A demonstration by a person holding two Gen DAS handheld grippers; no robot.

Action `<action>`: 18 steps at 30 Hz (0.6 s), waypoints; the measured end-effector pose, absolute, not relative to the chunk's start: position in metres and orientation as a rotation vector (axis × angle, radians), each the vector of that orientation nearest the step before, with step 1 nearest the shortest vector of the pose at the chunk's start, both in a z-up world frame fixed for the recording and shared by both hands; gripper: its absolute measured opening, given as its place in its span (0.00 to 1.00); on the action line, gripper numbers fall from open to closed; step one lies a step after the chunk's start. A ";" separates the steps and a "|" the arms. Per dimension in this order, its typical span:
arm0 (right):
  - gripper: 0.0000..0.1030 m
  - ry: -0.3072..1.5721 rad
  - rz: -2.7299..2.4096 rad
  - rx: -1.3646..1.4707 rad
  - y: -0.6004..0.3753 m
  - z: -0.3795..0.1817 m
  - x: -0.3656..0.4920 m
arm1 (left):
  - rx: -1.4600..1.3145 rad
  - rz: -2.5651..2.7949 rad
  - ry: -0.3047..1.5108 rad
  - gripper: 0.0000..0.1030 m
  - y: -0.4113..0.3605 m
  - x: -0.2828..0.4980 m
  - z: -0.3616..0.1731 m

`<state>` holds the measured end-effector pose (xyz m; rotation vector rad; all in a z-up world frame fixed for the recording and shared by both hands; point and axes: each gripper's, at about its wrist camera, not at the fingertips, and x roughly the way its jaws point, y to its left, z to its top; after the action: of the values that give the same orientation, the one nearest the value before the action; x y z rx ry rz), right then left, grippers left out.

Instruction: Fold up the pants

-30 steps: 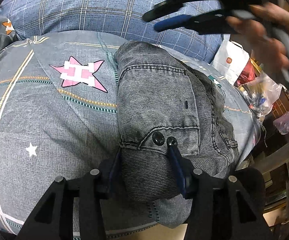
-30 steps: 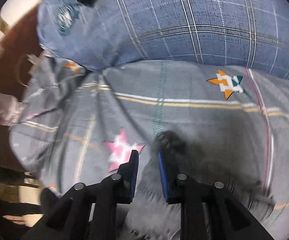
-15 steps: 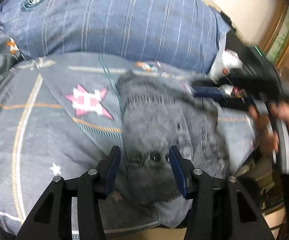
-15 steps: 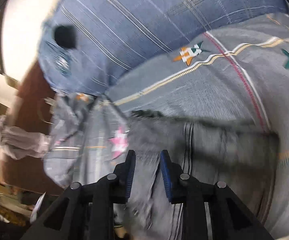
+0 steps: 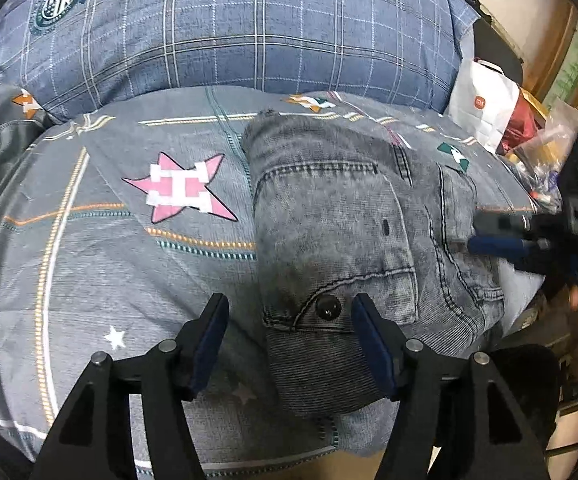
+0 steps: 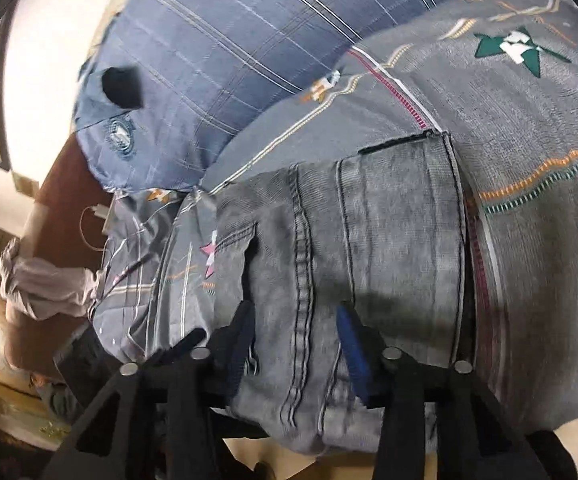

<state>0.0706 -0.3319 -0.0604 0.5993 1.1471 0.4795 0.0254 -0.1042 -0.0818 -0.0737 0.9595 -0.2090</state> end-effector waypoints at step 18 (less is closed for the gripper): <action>0.60 1.237 0.392 0.421 -0.324 -0.084 0.044 | 0.028 -0.153 0.992 0.69 -0.111 0.023 -0.096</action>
<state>0.0440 -0.3244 -0.0842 0.4213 1.2373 0.3919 0.0225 -0.1110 -0.0963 0.0282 0.9920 -0.1532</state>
